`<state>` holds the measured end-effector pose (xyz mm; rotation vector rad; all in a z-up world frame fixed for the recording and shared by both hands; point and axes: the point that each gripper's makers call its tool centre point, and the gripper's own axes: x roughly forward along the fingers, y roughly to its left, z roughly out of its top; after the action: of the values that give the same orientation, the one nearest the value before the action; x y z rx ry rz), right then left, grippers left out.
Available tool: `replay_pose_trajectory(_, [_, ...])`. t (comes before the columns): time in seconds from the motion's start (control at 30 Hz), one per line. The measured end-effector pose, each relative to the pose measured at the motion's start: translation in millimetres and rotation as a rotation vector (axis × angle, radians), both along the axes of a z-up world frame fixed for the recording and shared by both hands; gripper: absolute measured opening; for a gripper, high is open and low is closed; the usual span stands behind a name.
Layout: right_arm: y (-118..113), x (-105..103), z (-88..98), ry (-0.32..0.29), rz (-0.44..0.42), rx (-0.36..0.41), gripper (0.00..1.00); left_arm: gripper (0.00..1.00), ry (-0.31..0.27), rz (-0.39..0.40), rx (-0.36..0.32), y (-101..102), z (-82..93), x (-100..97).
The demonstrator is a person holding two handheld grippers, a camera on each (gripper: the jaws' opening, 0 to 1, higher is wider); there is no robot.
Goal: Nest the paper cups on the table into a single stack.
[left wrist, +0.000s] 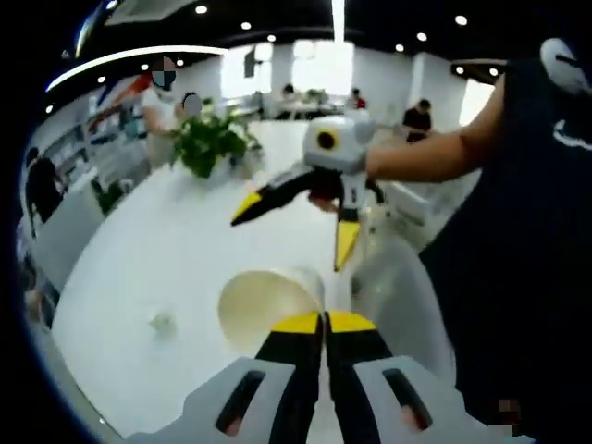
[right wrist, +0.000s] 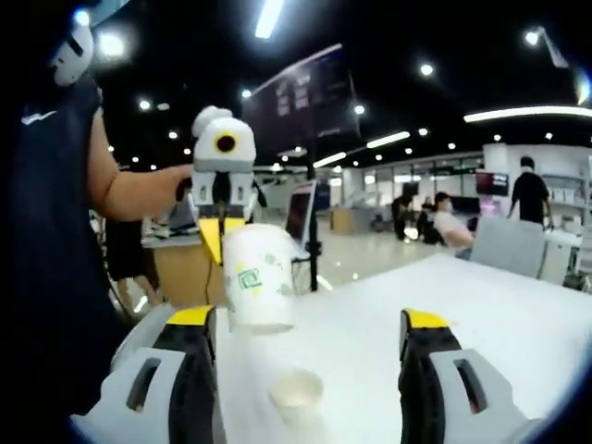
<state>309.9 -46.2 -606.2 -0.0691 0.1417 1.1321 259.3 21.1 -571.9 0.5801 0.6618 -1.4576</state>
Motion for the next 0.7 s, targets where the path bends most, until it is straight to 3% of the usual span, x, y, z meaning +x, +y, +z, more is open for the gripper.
replay_pose_trajectory(0.07, [-10,3,-12.0,0.037,-0.039,-0.008,0.88,0.00,-0.026,-0.004,0.093,2,-0.1,4.0])
replay_pose_trajectory(0.17, [-23,8,-19.9,0.022,-0.095,-0.009,0.98,0.00,-0.069,-0.011,0.243,10,-4.7,14.1])
replay_pose_trajectory(0.2, [-28,9,-22.2,0.022,-0.119,-0.003,1.00,0.00,-0.078,-0.017,0.260,10,-5.4,15.4])
replay_pose_trajectory(0.3, [-41,13,-33.4,0.003,-0.165,-0.032,1.00,0.00,-0.105,-0.061,0.341,9,-9.0,20.9])
replay_pose_trajectory(0.33, [-49,15,-45.3,0.005,-0.199,-0.076,1.00,0.00,-0.101,-0.067,0.390,9,-11.0,21.8])
replay_pose_trajectory(0.4, [-54,12,-54.4,0.028,-0.220,-0.071,1.00,0.00,-0.132,-0.085,0.474,10,-12.2,26.7])
replay_pose_trajectory(0.53, [-62,6,-64.9,0.036,-0.255,-0.085,1.00,0.00,-0.129,-0.117,0.533,-1,-8.5,25.0])
replay_pose_trajectory(0.7, [-64,-6,-61.8,0.058,-0.263,-0.054,1.00,0.00,-0.176,-0.170,0.577,-12,-6.9,29.0])
